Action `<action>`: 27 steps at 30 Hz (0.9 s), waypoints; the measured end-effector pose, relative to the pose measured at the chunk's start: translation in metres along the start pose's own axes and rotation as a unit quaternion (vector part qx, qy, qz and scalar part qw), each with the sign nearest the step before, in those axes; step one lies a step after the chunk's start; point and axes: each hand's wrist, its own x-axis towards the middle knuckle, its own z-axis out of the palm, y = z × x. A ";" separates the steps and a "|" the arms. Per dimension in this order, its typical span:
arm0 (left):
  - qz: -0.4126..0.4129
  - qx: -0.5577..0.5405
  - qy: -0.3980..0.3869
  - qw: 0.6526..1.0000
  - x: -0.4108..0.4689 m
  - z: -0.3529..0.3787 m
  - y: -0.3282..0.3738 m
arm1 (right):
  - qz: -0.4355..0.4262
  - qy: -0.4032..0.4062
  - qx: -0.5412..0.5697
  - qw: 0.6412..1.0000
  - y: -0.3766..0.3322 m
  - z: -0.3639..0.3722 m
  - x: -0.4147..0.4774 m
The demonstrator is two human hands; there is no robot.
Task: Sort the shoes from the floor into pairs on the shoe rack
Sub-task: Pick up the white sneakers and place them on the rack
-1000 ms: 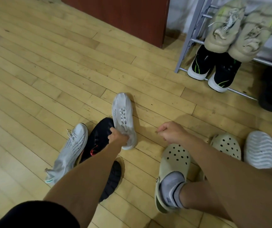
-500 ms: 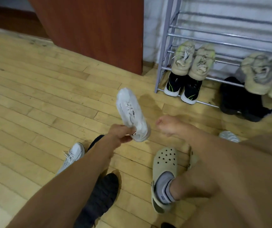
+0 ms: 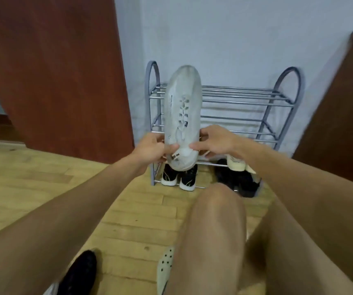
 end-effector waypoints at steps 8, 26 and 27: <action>-0.041 0.053 -0.038 0.997 0.028 0.108 0.061 | 0.048 0.061 0.007 0.997 0.084 -0.099 -0.059; -0.218 0.121 -0.249 0.936 0.040 0.318 -0.055 | 0.382 0.045 0.153 0.910 0.362 -0.050 -0.158; -0.236 0.121 -0.254 0.930 0.040 0.322 -0.069 | 0.393 0.044 0.161 0.904 0.370 -0.037 -0.157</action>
